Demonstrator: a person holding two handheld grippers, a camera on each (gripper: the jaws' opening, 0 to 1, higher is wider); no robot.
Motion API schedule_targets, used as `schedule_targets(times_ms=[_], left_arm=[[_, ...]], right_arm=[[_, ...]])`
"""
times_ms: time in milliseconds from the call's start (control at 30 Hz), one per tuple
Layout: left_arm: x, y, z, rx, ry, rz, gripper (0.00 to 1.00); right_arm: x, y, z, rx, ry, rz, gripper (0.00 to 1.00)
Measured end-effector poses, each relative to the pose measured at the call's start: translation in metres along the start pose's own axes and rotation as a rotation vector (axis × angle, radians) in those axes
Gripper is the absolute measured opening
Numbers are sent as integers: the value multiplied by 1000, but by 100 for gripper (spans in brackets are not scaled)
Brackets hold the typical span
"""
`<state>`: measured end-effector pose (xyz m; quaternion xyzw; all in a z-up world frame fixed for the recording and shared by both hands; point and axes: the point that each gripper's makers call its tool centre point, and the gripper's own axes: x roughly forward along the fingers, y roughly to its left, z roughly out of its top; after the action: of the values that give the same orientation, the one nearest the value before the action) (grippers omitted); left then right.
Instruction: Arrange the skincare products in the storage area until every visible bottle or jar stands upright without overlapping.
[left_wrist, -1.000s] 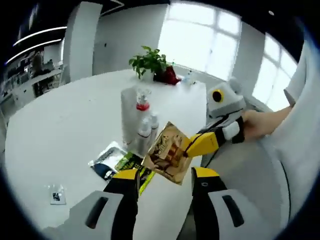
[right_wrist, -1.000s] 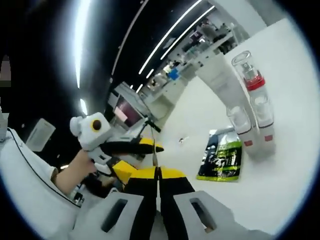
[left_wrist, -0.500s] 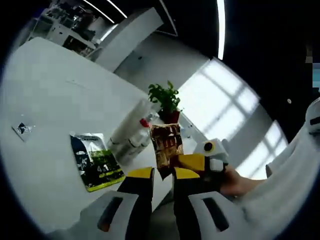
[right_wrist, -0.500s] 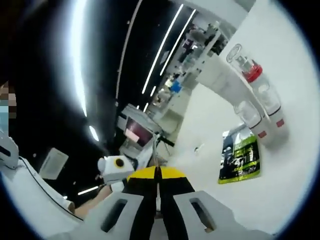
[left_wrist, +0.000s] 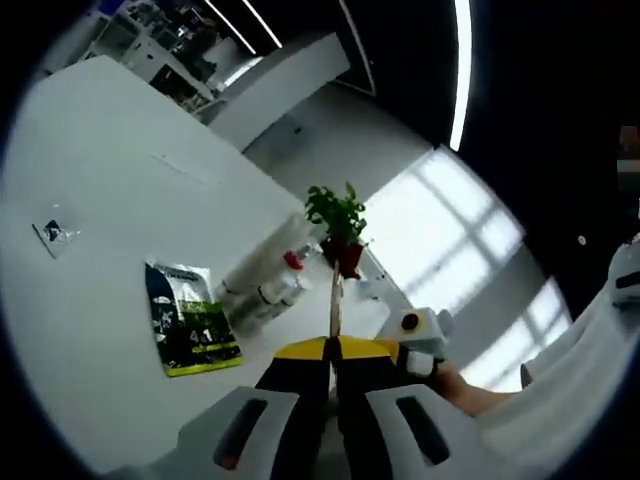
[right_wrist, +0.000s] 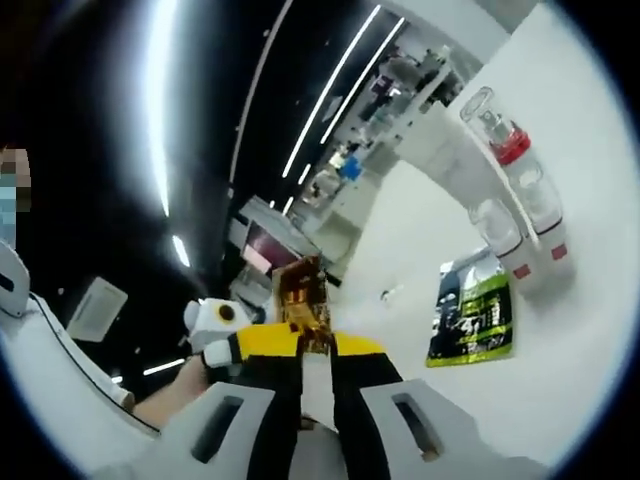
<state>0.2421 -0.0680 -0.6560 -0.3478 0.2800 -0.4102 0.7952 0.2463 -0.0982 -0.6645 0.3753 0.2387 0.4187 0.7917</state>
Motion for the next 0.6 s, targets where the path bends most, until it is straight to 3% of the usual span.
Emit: schedule_targets(times_ms=[100, 233, 400, 467, 600], left_arm=[[-2, -1, -1, -20, 5, -10, 0], [-6, -6, -6, -55, 26, -33, 0], [-9, -3, -10, -73, 32, -27, 0], [-11, -2, -9, -89, 24, -26, 0], [-15, 5, -9, -94, 25, -5, 0]], right_arm=[[0, 0, 7, 6, 0, 10, 19], [5, 4, 15, -16, 22, 38, 21], [12, 10, 14, -99, 99, 45, 15], [14, 7, 10, -139, 132, 19, 9], [17, 5, 6, -187, 169, -16, 6]])
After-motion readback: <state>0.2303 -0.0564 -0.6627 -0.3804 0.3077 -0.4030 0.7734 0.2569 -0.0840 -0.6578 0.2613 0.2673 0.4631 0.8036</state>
